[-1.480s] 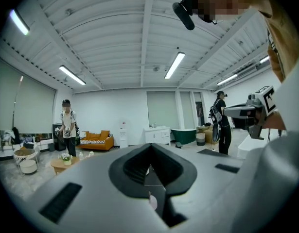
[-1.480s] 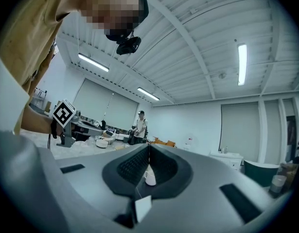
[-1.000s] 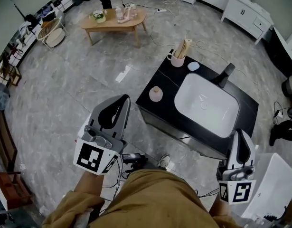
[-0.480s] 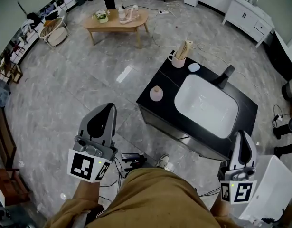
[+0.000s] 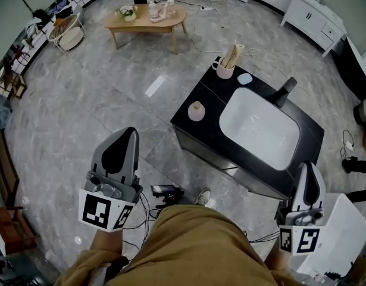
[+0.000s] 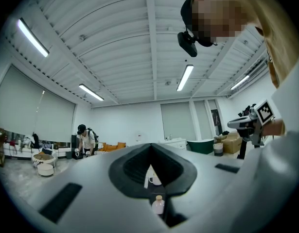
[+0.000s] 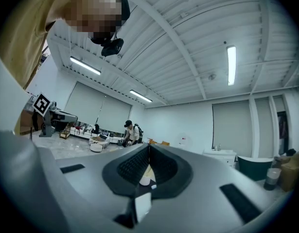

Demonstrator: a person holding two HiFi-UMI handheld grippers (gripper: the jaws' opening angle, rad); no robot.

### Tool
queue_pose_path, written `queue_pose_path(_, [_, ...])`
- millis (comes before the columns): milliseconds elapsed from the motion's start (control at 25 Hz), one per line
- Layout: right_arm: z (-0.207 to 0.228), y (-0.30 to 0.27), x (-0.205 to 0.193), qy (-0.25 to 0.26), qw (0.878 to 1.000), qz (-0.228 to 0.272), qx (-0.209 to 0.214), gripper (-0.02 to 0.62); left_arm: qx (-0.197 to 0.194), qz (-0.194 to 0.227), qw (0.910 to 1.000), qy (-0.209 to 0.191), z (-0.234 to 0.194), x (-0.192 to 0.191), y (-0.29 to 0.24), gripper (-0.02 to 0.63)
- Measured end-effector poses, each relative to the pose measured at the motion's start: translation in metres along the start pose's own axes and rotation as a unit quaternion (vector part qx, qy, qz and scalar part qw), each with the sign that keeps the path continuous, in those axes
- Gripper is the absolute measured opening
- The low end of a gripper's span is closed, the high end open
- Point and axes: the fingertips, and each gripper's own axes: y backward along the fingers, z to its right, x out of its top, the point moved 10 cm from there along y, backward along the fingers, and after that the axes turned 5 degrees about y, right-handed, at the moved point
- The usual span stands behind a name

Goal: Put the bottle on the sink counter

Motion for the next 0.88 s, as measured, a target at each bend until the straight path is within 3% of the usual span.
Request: queue_pose_path(880, [-0.0045,0.0036,-0.0006,-0.004,1.0,-0.01,-0.009,0.005,-0.009,-0.005,0.9999,0.006,-0.0033,-0.0013,-0.0023,0.003])
